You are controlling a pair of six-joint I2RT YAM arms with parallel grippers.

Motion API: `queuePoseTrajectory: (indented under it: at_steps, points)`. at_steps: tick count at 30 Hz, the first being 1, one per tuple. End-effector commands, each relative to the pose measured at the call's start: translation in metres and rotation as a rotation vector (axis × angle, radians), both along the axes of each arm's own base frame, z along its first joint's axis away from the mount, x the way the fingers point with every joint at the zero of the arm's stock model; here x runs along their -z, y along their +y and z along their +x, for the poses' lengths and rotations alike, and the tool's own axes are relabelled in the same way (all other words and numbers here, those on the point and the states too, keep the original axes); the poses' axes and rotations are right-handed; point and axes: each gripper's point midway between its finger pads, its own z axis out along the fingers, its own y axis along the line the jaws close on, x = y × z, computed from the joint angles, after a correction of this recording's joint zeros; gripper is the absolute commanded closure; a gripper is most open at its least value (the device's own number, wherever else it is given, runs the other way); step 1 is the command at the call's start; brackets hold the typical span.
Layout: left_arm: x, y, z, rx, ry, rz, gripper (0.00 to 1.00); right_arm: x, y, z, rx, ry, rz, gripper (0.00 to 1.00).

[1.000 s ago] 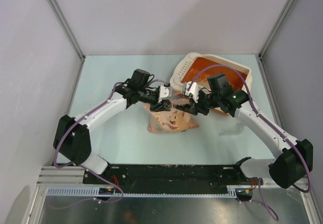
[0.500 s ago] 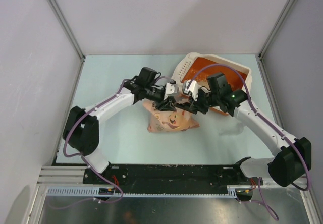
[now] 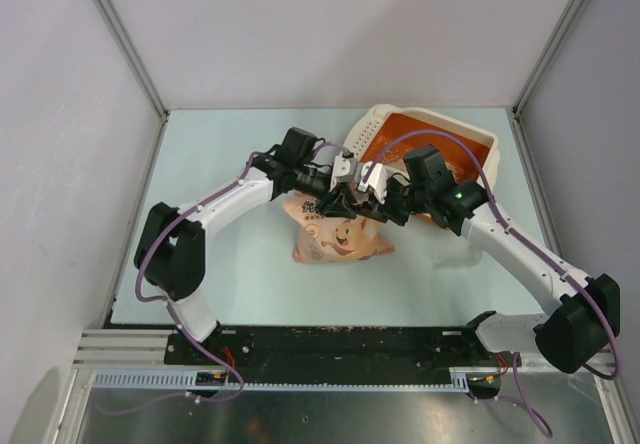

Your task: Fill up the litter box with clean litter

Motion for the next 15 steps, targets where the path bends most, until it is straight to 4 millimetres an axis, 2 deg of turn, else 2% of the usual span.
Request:
queuePoseTrajectory:
  at_steps: [1,4,7,8,9,10,11,12,13,14,15]
  points:
    - [-0.021,-0.015,-0.009,0.058,0.013,-0.057,0.58,-0.047,0.005,0.021,0.018,-0.184,0.059,1.0]
    - [-0.021,-0.015,-0.009,0.058,0.012,-0.058,0.6,-0.047,0.005,0.023,0.019,-0.195,0.052,1.0]
    - [-0.021,-0.017,-0.008,0.061,0.009,-0.06,0.75,-0.038,0.004,0.021,0.017,-0.168,0.039,1.0]
    - [-0.021,-0.016,-0.007,0.061,0.007,-0.06,0.84,-0.036,0.004,0.021,0.018,-0.164,0.038,1.0]
    - [-0.021,-0.017,-0.007,0.062,0.007,-0.061,0.87,-0.036,0.003,0.022,0.026,-0.163,0.043,1.0]
    - [-0.022,-0.017,-0.007,0.065,0.002,-0.062,0.9,-0.036,0.002,0.023,0.048,-0.144,0.057,0.96]
    - [-0.022,-0.018,-0.008,0.068,-0.003,-0.064,0.95,-0.039,0.002,0.024,0.065,-0.134,0.079,0.87]
    - [-0.022,-0.018,-0.006,0.063,-0.014,-0.06,0.97,-0.043,0.001,0.027,0.079,-0.128,0.102,0.65]
    - [-0.022,-0.017,-0.005,0.059,-0.017,-0.058,0.98,-0.052,-0.004,0.028,0.084,-0.123,0.142,0.57]
    - [-0.022,-0.017,-0.004,0.056,-0.021,-0.058,0.99,-0.053,-0.007,0.025,0.083,-0.099,0.157,0.4]
    - [-0.023,-0.017,-0.004,0.058,-0.028,-0.057,0.99,-0.055,-0.009,0.024,0.074,-0.09,0.17,0.34]
